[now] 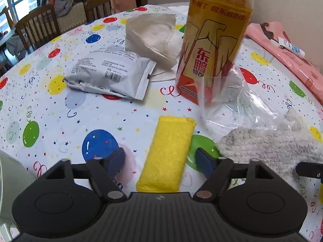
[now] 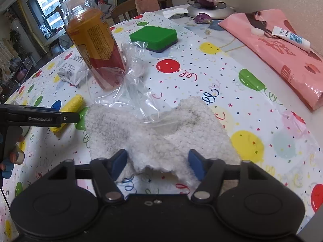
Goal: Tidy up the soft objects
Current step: 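Grasp the yellow sponge with the left tool while the right tool grasps the white fuzzy cloth, then carry the sponge to the red box with the left tool while the right tool carries the fuzzy cloth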
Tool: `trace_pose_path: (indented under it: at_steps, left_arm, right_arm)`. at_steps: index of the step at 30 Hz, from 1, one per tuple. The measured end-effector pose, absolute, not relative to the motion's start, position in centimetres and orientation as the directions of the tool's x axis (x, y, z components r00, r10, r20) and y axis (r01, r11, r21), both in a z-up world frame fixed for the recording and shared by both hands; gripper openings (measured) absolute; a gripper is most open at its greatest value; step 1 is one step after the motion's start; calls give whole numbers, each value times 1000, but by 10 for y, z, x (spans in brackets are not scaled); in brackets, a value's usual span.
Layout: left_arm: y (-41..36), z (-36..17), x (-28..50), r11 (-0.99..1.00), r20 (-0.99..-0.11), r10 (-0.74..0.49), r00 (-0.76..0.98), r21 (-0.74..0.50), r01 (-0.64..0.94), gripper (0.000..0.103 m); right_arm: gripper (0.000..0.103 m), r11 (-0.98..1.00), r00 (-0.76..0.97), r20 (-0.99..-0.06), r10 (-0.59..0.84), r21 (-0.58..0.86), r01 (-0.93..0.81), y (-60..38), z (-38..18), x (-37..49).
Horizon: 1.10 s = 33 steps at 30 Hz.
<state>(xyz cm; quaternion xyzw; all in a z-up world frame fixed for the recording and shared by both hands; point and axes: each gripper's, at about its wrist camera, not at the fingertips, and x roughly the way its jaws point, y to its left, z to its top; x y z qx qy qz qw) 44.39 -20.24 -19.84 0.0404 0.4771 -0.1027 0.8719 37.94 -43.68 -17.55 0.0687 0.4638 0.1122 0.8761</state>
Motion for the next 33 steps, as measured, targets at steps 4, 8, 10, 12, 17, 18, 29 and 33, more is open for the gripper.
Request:
trace_pose_path:
  at_steps: [4, 8, 10, 12, 17, 18, 29, 33]
  left_arm:
    - [-206, -195, 441, 973, -833, -147, 533, -25, 229, 44]
    - [-212, -194, 439, 971, -834, -146, 533, -18, 238, 41]
    - [-214, -193, 438, 970, -834, -150, 531, -20, 243, 41]
    - [-214, -193, 436, 970, -836, -148, 528, -18, 242, 41]
    - [-207, -189, 430, 975, -840, -157, 520, -49, 215, 40]
    - [-205, -188, 429, 976, -840, -157, 519, -54, 209, 40]
    - [-178, -161, 397, 977, -827, -201, 525, -129, 172, 40]
    - [-166, -147, 383, 974, -820, -224, 527, -164, 158, 40]
  right_arm:
    - [47, 968, 548, -798, 250, 213, -132, -438, -174, 377]
    - [32, 969, 560, -791, 247, 213, -126, -439, -171, 374]
    - [25, 968, 567, -785, 249, 217, -125, -439, -169, 372]
    - [11, 970, 577, -779, 244, 207, -130, -438, -166, 370]
    - [5, 967, 613, -748, 255, 196, -163, -435, -152, 359]
    - [4, 965, 620, -739, 262, 200, -169, -435, -149, 357]
    - [4, 946, 678, -662, 318, 268, -182, -439, -102, 325]
    - [4, 935, 692, -635, 343, 299, -190, -435, -86, 314]
